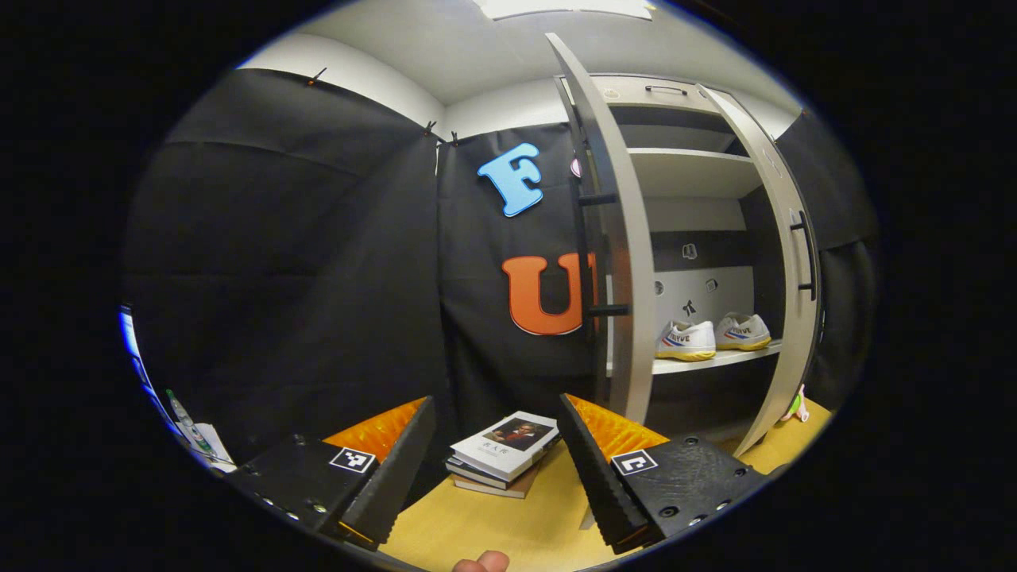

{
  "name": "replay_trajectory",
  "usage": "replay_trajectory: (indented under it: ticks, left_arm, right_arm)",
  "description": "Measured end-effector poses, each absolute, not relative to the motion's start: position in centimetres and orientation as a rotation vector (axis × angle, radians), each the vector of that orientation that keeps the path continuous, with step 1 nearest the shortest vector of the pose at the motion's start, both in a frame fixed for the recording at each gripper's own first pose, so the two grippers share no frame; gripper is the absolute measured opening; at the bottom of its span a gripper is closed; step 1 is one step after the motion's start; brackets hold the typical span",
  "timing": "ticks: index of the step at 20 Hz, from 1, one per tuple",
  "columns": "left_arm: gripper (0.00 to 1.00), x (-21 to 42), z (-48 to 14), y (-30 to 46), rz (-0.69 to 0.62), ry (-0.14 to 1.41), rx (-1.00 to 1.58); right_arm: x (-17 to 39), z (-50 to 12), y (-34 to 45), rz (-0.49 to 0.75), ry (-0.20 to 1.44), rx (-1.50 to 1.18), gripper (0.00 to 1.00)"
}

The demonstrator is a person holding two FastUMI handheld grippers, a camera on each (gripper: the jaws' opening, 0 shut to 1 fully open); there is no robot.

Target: Grab one shoe with the right hand and put it into the shoe cabinet, grab the other shoe with the left hand and put it into the shoe cabinet; then close the right door with the right hand and the left door with the left hand.

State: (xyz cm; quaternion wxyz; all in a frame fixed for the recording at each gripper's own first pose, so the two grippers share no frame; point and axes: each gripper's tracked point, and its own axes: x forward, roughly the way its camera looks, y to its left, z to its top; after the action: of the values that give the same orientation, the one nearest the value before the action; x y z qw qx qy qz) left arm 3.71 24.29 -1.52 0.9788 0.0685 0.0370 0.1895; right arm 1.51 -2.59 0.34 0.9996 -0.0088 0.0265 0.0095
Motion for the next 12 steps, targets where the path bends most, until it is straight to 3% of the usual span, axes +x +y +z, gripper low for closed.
replay_trajectory:
  ticks: [5,12]
  left_arm:
    - [0.93,8.5,-2.9,24.1,0.298,0.109,0.007]
    - [0.91,9.1,-2.6,21.8,0.228,0.087,0.002]
  right_arm:
    - [1.6,0.2,-2.2,0.019,0.054,-0.015,0.98]
    - [1.8,-0.7,-2.8,-0.005,0.078,0.002,0.98]
